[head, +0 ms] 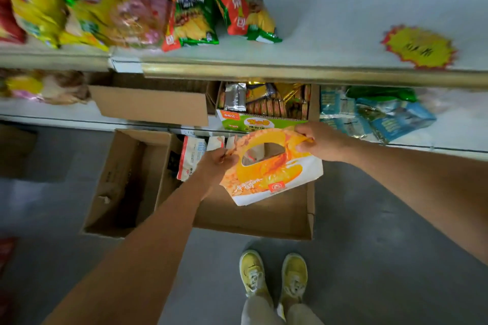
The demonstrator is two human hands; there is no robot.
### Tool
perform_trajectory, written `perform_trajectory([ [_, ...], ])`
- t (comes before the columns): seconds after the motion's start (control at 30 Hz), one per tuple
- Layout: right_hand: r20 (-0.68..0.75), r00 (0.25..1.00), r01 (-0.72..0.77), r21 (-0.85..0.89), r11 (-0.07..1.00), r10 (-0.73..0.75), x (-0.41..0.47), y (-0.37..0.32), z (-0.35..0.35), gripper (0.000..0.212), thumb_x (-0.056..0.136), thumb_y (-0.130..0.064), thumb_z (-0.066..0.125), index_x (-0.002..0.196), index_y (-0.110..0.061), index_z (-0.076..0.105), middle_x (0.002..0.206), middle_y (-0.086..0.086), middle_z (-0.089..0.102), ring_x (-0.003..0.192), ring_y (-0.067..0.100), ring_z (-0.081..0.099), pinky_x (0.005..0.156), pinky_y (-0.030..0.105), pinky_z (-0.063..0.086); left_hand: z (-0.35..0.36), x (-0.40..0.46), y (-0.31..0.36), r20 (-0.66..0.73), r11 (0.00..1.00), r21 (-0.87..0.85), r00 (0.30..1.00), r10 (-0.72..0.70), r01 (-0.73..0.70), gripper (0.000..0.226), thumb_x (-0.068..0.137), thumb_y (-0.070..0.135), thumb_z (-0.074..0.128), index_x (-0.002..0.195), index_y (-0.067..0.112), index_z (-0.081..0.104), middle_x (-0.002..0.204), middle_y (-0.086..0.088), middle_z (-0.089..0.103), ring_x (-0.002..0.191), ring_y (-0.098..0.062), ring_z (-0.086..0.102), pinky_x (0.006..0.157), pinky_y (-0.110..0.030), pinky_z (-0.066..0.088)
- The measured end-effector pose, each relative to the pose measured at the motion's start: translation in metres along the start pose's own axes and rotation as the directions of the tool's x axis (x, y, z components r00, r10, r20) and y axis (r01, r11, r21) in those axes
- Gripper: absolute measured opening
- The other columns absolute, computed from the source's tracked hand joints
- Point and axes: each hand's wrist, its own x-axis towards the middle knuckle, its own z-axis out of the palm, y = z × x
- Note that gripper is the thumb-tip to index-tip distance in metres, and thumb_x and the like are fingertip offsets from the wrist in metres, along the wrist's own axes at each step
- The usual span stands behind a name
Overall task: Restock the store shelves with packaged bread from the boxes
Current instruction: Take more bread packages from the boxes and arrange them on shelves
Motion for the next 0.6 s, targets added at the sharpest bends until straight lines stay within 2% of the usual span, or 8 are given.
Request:
perform_trajectory([
  [0.13,-0.099,0.988,0.129,0.075,0.989,-0.122,-0.037,-0.055,-0.053,0.028,0.084,-0.007,0.065,0.067,-0.020,0.047,0.063,-0.002,0.045,0.062,0.014,0.046,0.057,0.030,0.031,-0.046,-0.046,0.050,-0.046,0.990,-0.030,0.990,0.133,-0.134,0.048,0.072,0.049,0.068,0.093,0.006,0.068,0.081,-0.013,0.060,0.077,-0.022,0.057,0.073,-0.036,0.042],
  [0.2,-0.166,0.967,0.209,0.075,0.975,-0.195,-0.054,-0.085,-0.082,0.027,0.084,-0.005,0.066,0.069,-0.017,0.048,0.062,-0.003,0.044,0.059,0.010,0.043,0.054,0.025,0.031,-0.069,-0.071,0.075,-0.078,0.983,-0.083,0.984,0.160,-0.166,0.055,0.070,0.048,0.070,0.093,-0.003,0.065,0.080,-0.014,0.059,0.074,-0.022,0.058,0.072,-0.036,0.044],
  [0.27,-0.238,0.935,0.284,0.066,0.956,-0.262,-0.070,-0.114,-0.111,0.024,0.085,-0.003,0.067,0.070,-0.013,0.050,0.062,-0.005,0.042,0.056,0.005,0.038,0.051,0.020,0.027,-0.089,-0.096,0.102,-0.114,0.966,-0.161,0.976,0.186,-0.203,0.038,0.085,0.028,0.072,0.091,-0.008,0.062,0.076,-0.013,0.056,0.067,-0.019,0.055,0.069,-0.033,0.043],
  [0.33,-0.295,0.907,0.336,0.074,0.939,-0.301,-0.087,-0.142,-0.138,0.024,0.085,-0.002,0.066,0.070,-0.011,0.051,0.061,-0.005,0.041,0.053,0.002,0.037,0.051,0.019,0.026,-0.104,-0.114,0.125,-0.176,0.946,-0.217,0.963,0.203,-0.240,0.018,0.093,0.017,0.066,0.091,-0.001,0.065,0.076,-0.011,0.058,0.069,-0.019,0.056,0.068,-0.033,0.046],
  [0.4,-0.351,0.880,0.379,0.113,0.918,-0.320,-0.104,-0.165,-0.162,0.031,0.086,-0.001,0.066,0.065,-0.015,0.047,0.061,-0.007,0.039,0.049,-0.003,0.035,0.049,0.017,0.025,-0.116,-0.131,0.147,-0.236,0.915,-0.298,0.950,0.204,-0.271,0.012,0.092,0.019,0.067,0.089,0.007,0.067,0.083,-0.012,0.065,0.080,-0.025,0.063,0.079,-0.041,0.054],
  [0.47,-0.408,0.852,0.425,0.172,0.889,-0.328,-0.121,-0.185,-0.184,0.028,0.087,0.001,0.065,0.067,-0.014,0.051,0.064,-0.004,0.043,0.051,-0.006,0.036,0.052,0.019,0.029,-0.127,-0.149,0.165,-0.270,0.892,-0.350,0.943,0.196,-0.285,0.010,0.091,0.022,0.069,0.092,0.012,0.068,0.090,-0.011,0.070,0.085,-0.028,0.067,0.085,-0.043,0.056],
  [0.53,-0.473,0.815,0.463,0.184,0.867,-0.335,-0.139,-0.203,-0.204,0.020,0.087,0.003,0.064,0.072,-0.008,0.055,0.067,0.000,0.045,0.055,-0.005,0.038,0.055,0.023,0.032,-0.135,-0.166,0.179,-0.285,0.866,-0.379,0.932,0.226,-0.326,0.009,0.092,0.021,0.068,0.097,0.014,0.068,0.090,-0.005,0.073,0.083,-0.022,0.070,0.083,-0.039,0.058],
  [0.6,-0.524,0.775,0.499,0.163,0.851,-0.354,-0.157,-0.221,-0.223,0.019,0.087,0.004,0.064,0.073,-0.002,0.051,0.065,0.001,0.039,0.053,-0.004,0.033,0.053,0.021,0.030,-0.141,-0.183,0.191,-0.295,0.835,-0.395,0.914,0.279,-0.382,0.006,0.093,0.018,0.065,0.098,0.015,0.067,0.083,0.001,0.073,0.077,-0.015,0.071,0.078,-0.034,0.058],
])
